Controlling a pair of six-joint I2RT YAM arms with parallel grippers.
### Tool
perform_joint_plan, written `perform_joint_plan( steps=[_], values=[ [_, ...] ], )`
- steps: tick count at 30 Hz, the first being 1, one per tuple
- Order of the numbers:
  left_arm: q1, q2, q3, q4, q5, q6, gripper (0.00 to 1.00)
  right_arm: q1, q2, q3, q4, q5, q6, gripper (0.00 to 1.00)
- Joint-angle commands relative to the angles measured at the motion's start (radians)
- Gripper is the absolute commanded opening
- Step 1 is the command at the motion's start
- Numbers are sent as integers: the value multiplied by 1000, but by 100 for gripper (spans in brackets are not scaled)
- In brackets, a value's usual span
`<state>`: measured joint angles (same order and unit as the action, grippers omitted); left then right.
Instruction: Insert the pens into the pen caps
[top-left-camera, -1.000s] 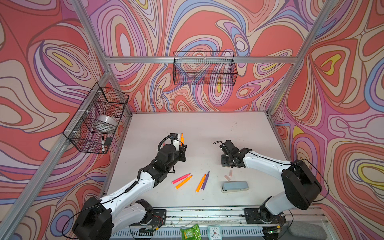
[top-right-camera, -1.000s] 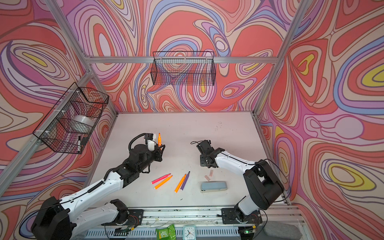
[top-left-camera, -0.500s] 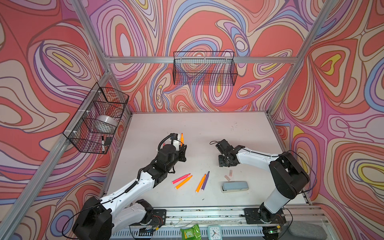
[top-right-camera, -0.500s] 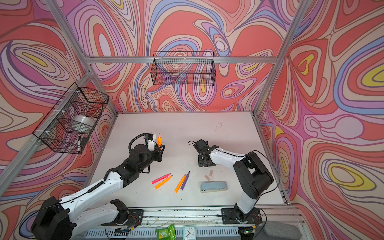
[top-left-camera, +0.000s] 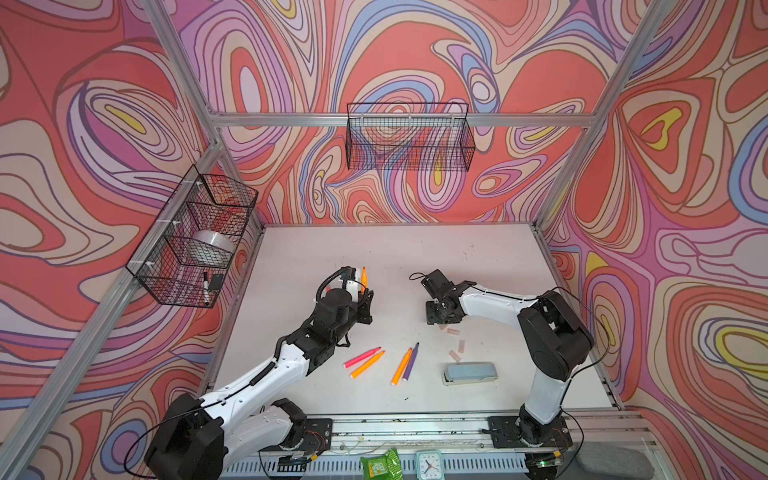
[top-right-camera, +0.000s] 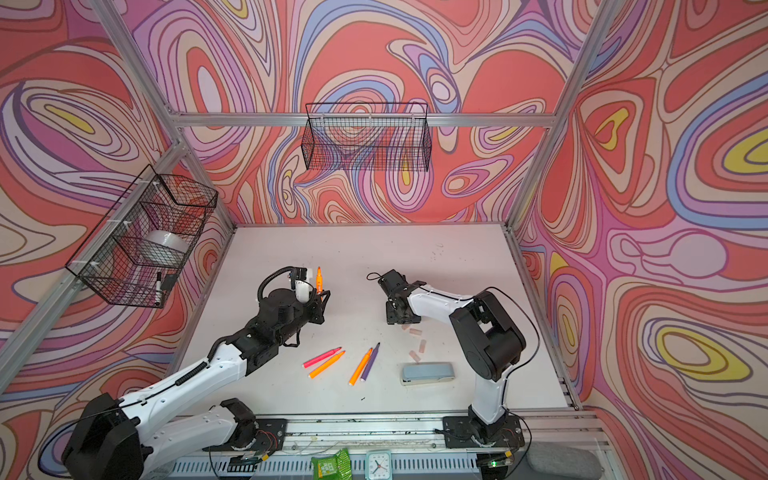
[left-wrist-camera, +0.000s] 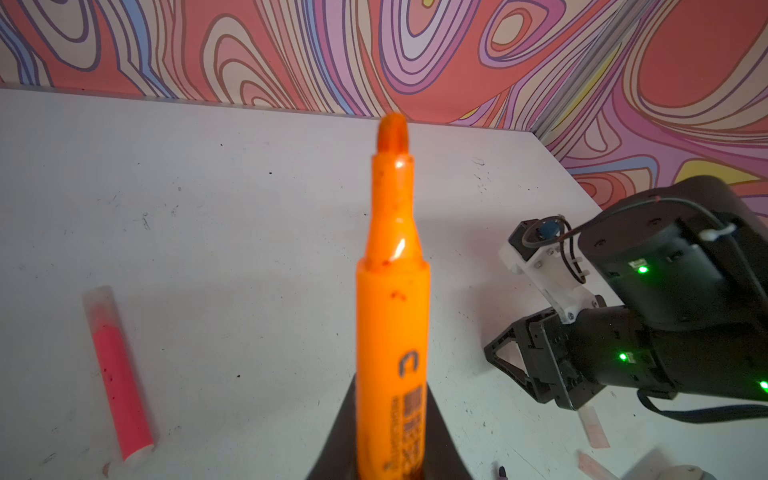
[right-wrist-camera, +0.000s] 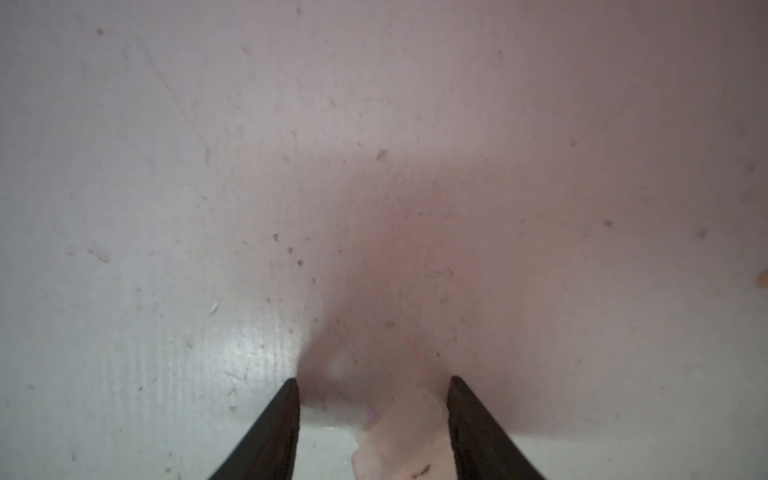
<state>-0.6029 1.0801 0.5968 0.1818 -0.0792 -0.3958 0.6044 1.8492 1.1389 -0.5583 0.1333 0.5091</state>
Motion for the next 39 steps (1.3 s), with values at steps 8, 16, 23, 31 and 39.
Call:
perform_joint_plan(
  steps=[8,16,23,31,39],
  values=[
    [0,-19,18,-8,6,12,0,58,40,62,-36,25,2,58],
    [0,-22,17,-8,9,10,0,60,11,47,-60,66,16,58],
    [0,-31,15,-7,12,9,0,67,13,24,-57,50,23,47],
    [0,-34,14,-5,17,10,0,92,7,3,-72,75,38,40],
    [0,-35,14,-5,21,8,0,104,-16,-15,-79,99,45,35]
  ],
)
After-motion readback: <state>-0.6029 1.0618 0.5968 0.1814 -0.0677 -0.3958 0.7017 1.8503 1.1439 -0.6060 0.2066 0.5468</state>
